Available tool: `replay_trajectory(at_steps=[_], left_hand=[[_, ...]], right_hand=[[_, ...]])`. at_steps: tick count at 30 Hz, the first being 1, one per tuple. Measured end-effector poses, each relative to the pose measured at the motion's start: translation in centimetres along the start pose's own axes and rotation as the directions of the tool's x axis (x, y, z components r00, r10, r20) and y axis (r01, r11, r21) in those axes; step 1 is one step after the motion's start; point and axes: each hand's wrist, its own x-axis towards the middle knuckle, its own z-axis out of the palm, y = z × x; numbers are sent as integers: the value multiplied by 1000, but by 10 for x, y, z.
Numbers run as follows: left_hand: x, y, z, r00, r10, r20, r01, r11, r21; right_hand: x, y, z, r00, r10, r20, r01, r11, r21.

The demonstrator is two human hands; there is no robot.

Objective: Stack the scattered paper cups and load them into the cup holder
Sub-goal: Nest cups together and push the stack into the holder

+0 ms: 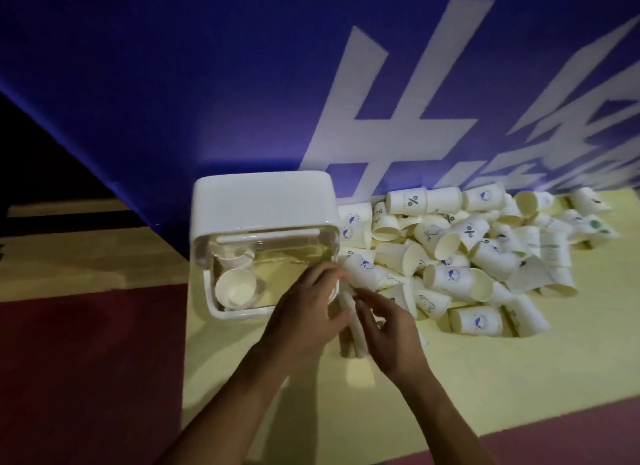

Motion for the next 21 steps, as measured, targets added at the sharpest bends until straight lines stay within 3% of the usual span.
replay_trajectory(at_steps=[4,7,10,13,17,21], left_hand=[[48,16,37,937,69,342,-151,964,219],[78,21,56,874,29,484,-252,880,403],[102,16,70,838,23,545,-362,771,524],[116,13,79,786,40,617,-452,719,528],[122,11,84,775,23,632,-423,761,492],[111,10,77,857,89,508,-337,842,422]], right_hand=[[-9,39,-49,986,86,-145,-83,996,24],[-9,71,-75,971,162,-176,-163,987,13],[-5,96,-87,966,234,-112,-236,972,-4],[-1,106,-83,948,312,-57,-313,950,-8],[12,107,-68,906,422,6,-421,902,98],[29,102,-54,883,469,-18,-464,878,115]])
